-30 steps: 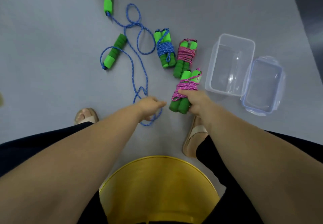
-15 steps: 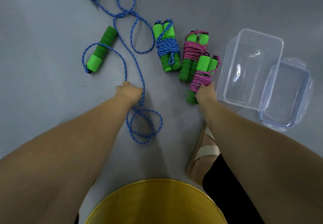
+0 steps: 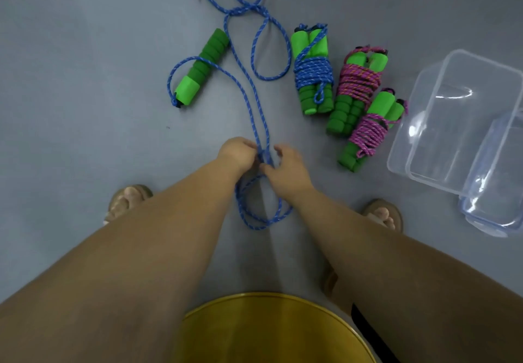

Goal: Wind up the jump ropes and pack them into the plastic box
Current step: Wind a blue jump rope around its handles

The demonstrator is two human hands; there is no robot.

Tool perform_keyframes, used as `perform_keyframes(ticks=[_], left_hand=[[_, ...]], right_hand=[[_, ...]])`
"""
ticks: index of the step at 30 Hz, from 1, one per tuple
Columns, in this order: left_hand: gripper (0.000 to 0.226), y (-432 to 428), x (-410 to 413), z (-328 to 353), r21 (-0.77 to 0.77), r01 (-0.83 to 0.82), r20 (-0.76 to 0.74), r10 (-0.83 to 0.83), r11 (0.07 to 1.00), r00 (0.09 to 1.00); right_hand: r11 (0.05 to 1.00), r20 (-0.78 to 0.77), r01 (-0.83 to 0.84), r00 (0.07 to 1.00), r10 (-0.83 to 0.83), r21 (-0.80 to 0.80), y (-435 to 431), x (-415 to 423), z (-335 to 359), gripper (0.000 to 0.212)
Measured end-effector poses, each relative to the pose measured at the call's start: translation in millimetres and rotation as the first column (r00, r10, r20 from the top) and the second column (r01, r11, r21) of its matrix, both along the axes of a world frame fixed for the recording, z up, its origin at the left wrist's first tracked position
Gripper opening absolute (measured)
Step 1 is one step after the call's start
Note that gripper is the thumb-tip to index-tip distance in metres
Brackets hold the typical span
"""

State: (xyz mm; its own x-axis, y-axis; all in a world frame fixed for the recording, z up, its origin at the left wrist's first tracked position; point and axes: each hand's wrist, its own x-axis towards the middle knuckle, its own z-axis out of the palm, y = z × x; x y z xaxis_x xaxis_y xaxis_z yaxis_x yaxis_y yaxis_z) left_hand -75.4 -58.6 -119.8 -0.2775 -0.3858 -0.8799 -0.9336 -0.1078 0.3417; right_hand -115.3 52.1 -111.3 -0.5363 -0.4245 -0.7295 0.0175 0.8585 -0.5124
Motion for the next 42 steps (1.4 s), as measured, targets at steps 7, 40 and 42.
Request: perform_keyframes(ticks=[7, 40, 42], left_hand=[[0.038, -51.1, 12.4, 9.7, -0.550, 0.260, 0.088, -0.254, 0.794, 0.963], [0.043, -51.7, 97.4, 426.8, 0.247, 0.321, -0.507, -0.160, 0.914, 0.847], [0.043, -42.8, 115.1, 452.3, 0.238, 0.233, -0.604, -0.044, 0.943, 0.796]], right_hand=[[0.966, -0.160, -0.114, 0.975, 0.154, 0.233, -51.0, 0.5, -28.1, 0.040], [0.860, 0.337, 0.052, 0.931, 0.142, -0.507, 42.0, -17.8, 332.7, 0.007], [0.843, 0.286, 0.190, 0.957, -0.044, -0.504, 75.9, -16.4, 347.9, 0.016]])
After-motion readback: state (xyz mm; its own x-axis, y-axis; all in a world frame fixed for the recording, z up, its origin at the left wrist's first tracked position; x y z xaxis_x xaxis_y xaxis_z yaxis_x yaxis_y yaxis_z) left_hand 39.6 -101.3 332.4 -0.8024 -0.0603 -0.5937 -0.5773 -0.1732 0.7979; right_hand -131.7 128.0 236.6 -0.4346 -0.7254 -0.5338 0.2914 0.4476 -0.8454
